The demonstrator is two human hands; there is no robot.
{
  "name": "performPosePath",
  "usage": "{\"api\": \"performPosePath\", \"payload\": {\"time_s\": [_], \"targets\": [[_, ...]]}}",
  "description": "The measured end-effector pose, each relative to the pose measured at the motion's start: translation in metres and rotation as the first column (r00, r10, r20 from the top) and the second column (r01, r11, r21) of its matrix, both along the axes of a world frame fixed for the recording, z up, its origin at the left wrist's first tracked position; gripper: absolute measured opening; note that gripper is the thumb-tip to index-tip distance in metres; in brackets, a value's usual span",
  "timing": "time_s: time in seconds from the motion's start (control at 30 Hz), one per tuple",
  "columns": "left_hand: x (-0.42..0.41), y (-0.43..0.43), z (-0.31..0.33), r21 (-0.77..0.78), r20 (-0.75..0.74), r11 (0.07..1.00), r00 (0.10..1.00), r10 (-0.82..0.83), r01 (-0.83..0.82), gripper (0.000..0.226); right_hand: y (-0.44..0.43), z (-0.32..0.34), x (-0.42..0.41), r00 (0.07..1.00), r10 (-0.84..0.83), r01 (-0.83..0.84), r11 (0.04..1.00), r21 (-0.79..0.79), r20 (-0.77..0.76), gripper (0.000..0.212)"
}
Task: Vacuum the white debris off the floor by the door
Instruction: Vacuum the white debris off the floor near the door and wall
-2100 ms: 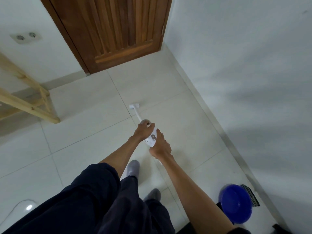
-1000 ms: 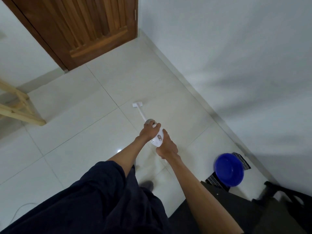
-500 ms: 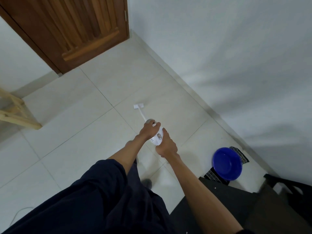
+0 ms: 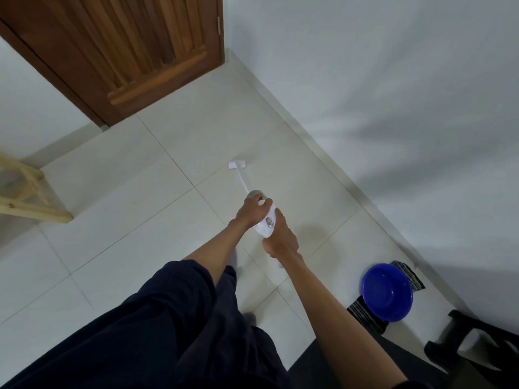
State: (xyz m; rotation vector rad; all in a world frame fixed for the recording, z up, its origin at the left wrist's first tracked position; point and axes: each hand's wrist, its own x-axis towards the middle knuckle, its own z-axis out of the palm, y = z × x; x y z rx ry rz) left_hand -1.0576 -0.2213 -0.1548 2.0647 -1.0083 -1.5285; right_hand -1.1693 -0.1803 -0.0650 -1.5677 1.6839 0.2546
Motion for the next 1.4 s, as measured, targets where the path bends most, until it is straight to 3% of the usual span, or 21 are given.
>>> {"api": "performPosePath", "payload": {"time_s": [0.4,0.7,1.1,1.23,1.4], "targets": [[0.036,-0.057,-0.001,0.007,0.018,0.997,0.997,-0.077,0.077,0.053,-0.050,-0.002,0.033,0.998,-0.067,0.068,0.997,0.021,-0.021,0.079],[0.045,-0.041,0.001,0.022,0.051,0.984,0.982,-0.180,0.179,0.054,-0.027,-0.005,0.047,0.997,-0.064,0.065,0.997,0.041,-0.034,0.089],[0.031,0.068,-0.001,0.009,0.009,0.941,0.941,-0.340,0.339,0.054,0.099,-0.007,0.043,0.960,-0.278,0.279,0.957,0.082,-0.024,0.092],[0.034,0.126,0.002,0.004,-0.018,0.916,0.916,-0.400,0.400,0.069,0.163,-0.003,0.054,0.934,-0.358,0.357,0.931,0.081,0.004,0.091],[0.048,0.185,0.001,0.010,-0.018,0.900,0.900,-0.435,0.435,0.059,0.224,0.002,0.077,0.897,-0.442,0.439,0.896,0.068,0.029,0.093]]}}
